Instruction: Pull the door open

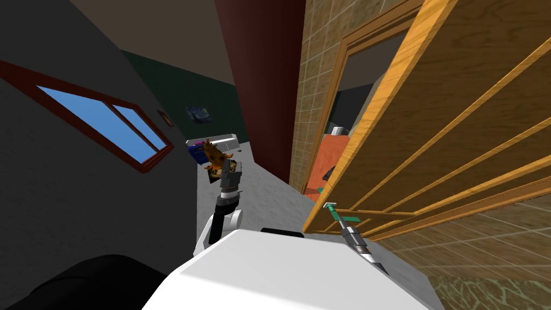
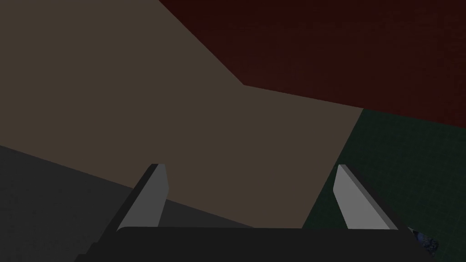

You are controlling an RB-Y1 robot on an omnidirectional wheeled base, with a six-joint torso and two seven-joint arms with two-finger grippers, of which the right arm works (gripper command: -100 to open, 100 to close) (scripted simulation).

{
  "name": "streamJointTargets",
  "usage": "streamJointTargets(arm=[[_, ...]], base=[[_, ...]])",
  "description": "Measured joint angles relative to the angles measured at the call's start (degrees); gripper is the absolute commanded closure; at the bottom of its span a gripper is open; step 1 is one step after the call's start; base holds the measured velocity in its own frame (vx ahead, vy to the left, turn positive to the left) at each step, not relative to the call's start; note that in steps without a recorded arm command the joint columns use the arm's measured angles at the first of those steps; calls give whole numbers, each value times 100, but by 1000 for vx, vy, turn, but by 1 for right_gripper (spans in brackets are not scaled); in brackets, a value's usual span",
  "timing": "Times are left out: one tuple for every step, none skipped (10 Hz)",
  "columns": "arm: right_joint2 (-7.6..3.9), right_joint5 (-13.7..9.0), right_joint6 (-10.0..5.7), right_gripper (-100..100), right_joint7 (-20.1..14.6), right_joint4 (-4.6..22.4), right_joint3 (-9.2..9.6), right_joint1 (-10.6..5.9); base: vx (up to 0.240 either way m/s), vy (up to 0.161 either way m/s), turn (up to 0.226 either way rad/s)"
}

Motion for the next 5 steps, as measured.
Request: streamJointTargets(arm=[[-26,25,-74,100,-25,9,29,60],[-59,48,-163,100,-59,27,52,118],[-76,74,-238,100,-83,16,80,175],[-68,84,-255,100,-87,14,96,183],[-75,90,-314,100,-89,46,93,220]], base=[[-93,-53,63],[-88,-83,79],[-39,-37,28],[6,-14,133],[13,-28,139]])
